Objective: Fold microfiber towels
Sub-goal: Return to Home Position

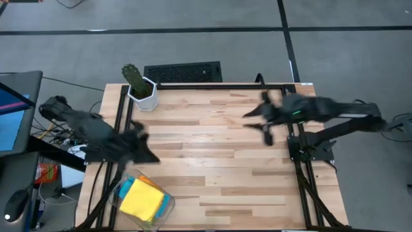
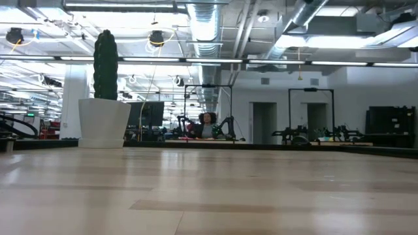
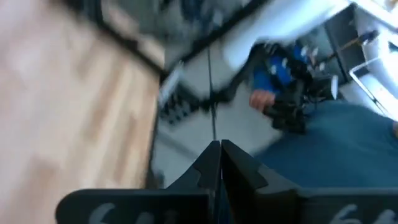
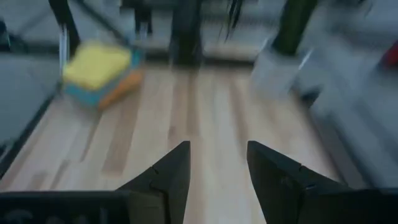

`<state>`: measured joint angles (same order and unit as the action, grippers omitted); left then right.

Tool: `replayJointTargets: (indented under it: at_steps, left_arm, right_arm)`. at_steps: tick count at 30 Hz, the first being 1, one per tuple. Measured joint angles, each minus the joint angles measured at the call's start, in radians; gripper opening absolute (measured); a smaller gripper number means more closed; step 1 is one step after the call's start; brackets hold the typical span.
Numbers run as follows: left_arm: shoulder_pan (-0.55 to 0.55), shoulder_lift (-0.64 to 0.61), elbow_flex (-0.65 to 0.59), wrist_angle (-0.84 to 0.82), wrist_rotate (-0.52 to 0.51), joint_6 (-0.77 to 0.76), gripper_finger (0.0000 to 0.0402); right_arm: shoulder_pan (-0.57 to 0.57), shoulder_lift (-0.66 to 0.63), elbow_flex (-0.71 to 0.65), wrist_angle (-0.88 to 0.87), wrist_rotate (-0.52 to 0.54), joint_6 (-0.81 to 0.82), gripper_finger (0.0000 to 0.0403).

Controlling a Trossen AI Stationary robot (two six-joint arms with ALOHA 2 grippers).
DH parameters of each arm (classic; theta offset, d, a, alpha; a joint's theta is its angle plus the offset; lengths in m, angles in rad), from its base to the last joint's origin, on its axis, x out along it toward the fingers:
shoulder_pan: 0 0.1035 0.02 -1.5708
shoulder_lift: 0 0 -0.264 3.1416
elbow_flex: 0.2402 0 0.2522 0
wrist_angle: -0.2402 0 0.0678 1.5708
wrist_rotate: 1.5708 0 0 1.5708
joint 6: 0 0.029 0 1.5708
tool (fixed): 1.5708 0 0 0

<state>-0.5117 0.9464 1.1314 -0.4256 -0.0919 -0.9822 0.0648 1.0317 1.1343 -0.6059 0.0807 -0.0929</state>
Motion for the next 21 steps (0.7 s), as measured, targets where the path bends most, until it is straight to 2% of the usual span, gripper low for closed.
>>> replayJointTargets:
  at_steps: [3,6,8,10,14,17,19,21]
  left_arm:
    - [0.011,-0.093,0.011,-0.002,-0.124,0.175,0.0004]
    - [0.011,-0.167,0.011,0.0,-0.289,0.46,0.0004]
    - [0.012,-0.223,-0.003,-0.004,-0.315,0.562,0.0004]
    - [0.015,-0.285,-0.048,0.001,-0.335,0.604,0.0004]
    - [0.04,-0.365,-0.217,0.058,-0.453,0.574,0.0004]
    - [0.056,-0.403,-0.391,0.204,-0.496,0.57,0.0004]
    - [0.075,-0.437,-0.512,0.323,-0.489,0.576,0.0004]
    - [0.095,-0.48,-0.634,0.462,-0.421,0.573,0.0004]
  right_arm:
    - [-0.043,-0.152,0.016,-0.039,0.0,-0.069,0.0182]
    - [-0.092,-0.286,-0.007,0.011,0.0,-0.038,0.0183]
    - [-0.14,-0.375,-0.047,0.021,-0.001,-0.019,0.0183]
    - [-0.186,-0.467,-0.103,0.037,-0.001,0.017,0.0185]
    - [-0.242,-0.656,-0.268,0.032,-0.005,0.149,0.0185]
    - [-0.257,-0.792,-0.415,0.045,-0.005,0.265,0.0183]
    - [-0.263,-0.875,-0.515,0.092,-0.004,0.314,0.0183]
    - [-0.264,-0.959,-0.609,0.137,-0.004,0.352,0.0183]
